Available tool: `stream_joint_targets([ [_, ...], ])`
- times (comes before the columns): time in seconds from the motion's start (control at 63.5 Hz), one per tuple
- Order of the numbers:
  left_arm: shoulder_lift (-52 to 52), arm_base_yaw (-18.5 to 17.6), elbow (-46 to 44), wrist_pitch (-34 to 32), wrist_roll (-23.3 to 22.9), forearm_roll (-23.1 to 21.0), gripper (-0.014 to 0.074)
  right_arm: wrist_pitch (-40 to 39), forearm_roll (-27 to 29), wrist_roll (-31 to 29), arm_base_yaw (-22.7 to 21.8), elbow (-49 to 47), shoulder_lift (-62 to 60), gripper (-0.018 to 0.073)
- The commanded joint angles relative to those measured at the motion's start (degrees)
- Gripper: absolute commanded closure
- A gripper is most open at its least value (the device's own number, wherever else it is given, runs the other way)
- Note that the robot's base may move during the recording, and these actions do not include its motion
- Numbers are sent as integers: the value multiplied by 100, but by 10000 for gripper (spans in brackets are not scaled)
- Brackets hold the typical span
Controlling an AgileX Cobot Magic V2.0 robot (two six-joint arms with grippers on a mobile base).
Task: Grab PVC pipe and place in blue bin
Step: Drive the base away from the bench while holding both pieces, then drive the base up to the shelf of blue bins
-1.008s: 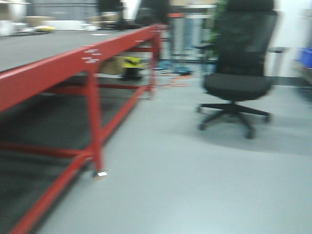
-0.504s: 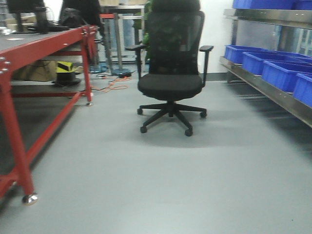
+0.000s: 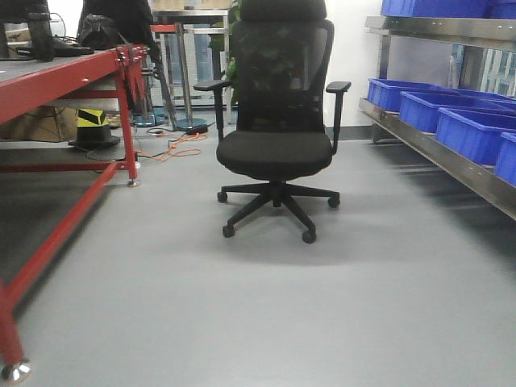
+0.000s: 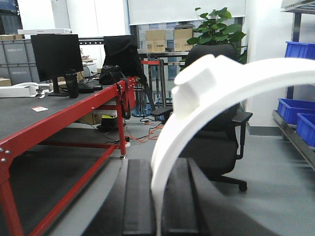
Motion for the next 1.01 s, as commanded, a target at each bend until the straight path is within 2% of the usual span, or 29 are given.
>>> stream_joint_targets([
  [0.0, -22, -19, 6, -152, -43, -57, 707, -149, -29, -20, -1, 19, -14, 727],
  [0.992, -22, -19, 6, -152, -43, -57, 707, -149, -29, -20, -1, 19, -14, 727],
])
